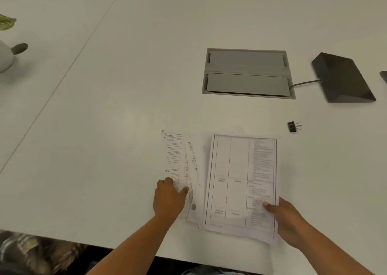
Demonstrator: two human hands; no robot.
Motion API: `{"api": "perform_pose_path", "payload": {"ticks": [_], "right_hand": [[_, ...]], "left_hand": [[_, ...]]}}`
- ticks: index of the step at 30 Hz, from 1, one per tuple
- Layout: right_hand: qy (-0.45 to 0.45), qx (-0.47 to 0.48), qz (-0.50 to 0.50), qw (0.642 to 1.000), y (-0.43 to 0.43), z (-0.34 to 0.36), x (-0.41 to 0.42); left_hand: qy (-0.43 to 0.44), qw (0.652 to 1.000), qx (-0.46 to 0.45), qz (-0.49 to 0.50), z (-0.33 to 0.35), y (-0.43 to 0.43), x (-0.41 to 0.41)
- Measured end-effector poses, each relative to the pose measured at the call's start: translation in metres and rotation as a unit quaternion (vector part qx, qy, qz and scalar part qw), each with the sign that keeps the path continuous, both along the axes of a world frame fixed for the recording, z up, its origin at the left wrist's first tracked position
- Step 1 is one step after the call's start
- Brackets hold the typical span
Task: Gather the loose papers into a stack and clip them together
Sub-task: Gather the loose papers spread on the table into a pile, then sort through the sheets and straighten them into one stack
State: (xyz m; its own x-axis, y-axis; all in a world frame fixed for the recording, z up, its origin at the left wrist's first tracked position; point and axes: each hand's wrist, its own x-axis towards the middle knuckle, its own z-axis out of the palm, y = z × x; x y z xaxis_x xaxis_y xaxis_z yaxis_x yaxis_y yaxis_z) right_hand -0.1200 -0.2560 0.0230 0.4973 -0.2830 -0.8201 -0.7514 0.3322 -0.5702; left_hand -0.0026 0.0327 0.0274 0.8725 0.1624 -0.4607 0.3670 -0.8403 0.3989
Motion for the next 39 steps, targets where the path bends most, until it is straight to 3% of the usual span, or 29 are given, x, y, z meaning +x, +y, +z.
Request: {"api": "perform_pose_path", "payload": {"ticks": [4,12,15,23,28,34,39], "right_hand": [[0.057,-0.038,0.032,0.997,0.005,-0.021,0.003],[0.094,-0.054,0.044,0.993,0.004,-0.02,0.012],[0.094,-0.054,0.037,0.993,0.004,-0.02,0.012],[0.089,-0.052,0.025,0.994,0.005,-0.019,0.011],[0.085,-0.058,0.027,0.994,0.006,-0.016,0.011],[0.087,-0.072,0.03,0.993,0.007,-0.018,0.01],[0.081,-0.073,0.028,0.994,0.008,-0.014,0.01]], "left_hand": [[-0.006,1.0,-0.009,0.016,-0.004,-0.012,-0.002],[0.039,0.965,-0.198,0.166,-0.009,-0.026,0.007],[-0.001,0.965,-0.176,0.195,-0.008,-0.016,0.008],[-0.008,0.976,-0.098,0.193,-0.01,0.004,0.01],[0.013,0.979,0.037,0.199,-0.001,-0.003,0.018],[0.042,0.975,-0.069,0.208,-0.007,-0.003,0.03],[0.076,0.978,-0.125,0.148,-0.016,0.024,0.038]]}}
